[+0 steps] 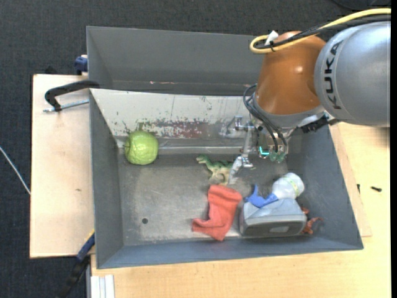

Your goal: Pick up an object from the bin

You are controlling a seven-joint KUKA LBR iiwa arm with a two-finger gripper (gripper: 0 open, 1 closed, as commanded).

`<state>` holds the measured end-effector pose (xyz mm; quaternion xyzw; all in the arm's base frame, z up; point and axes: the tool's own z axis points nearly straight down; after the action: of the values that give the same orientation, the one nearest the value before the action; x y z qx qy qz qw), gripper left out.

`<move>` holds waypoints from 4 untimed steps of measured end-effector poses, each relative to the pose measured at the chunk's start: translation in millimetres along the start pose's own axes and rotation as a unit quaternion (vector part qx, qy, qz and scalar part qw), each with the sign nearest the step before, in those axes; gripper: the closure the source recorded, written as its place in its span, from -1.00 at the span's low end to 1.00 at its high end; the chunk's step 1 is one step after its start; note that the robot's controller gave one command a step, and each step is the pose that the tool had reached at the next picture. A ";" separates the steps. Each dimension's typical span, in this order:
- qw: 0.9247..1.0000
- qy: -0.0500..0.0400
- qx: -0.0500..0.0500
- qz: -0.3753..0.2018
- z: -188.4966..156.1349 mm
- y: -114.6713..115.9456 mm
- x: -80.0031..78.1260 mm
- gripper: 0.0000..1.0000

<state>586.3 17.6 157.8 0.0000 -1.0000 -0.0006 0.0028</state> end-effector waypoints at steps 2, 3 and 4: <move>0.999 -0.007 0.001 -0.034 22.8 -0.2 -6.6 -1.00; 0.999 -0.006 0.000 -0.054 80.0 4.8 -19.1 1.00; 0.999 -0.006 0.000 -0.054 80.0 4.8 -19.0 1.00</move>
Offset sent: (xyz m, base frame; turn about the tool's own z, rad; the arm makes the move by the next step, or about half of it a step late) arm 0.0091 -0.0020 -0.0878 -0.2054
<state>604.9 22.5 77.7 0.0541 -0.9985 -0.0008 -0.0033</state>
